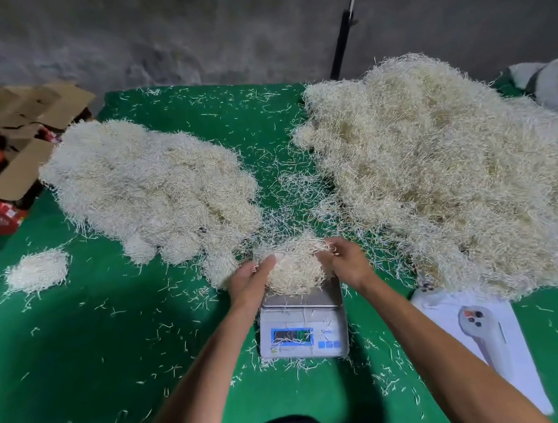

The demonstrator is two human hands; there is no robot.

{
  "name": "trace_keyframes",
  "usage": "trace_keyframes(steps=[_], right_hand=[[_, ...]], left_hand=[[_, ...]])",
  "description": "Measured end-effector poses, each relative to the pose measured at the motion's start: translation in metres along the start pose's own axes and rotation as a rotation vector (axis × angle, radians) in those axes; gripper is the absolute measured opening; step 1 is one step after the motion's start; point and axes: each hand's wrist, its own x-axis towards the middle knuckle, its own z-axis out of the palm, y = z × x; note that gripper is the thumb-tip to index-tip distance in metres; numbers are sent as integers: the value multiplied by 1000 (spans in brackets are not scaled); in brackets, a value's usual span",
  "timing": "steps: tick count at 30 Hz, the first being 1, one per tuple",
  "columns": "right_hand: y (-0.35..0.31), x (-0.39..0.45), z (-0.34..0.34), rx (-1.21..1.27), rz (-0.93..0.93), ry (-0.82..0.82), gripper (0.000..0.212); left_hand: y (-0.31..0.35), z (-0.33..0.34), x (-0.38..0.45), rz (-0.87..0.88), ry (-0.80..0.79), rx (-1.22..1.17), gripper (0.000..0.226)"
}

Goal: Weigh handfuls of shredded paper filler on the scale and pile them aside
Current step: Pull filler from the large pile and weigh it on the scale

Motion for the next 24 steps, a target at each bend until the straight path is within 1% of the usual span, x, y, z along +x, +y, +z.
trace_keyframes(steps=[2,4,6,7,10,12,14,17,24], right_hand=[[11,-6,-5,-15,-34,-11,48],[24,-21,-13,86,-56,-5,57],[48,-38,-15,217,-30,67,68],[62,-45,-13,290,2,115,66],[108,-62,4,481,137,216,49],[126,-71,14,624,236,271,47],[128,-74,17,738,271,311,48],[120,-72,16,751,293,335,40],[124,-72,19,751,280,356,39]], left_hand=[[-8,-7,-2,41,-27,84,84],[-17,-19,-3,46,-28,36,85],[-32,-31,-3,-53,-20,-159,83],[-44,-36,-2,-128,-28,-272,79],[-86,-47,-5,-336,-18,-582,75],[-113,-51,-10,-378,31,-800,78],[-124,-54,-12,-378,75,-938,80],[-125,-53,-10,-364,90,-955,80],[-126,-53,-8,-362,90,-952,77]])
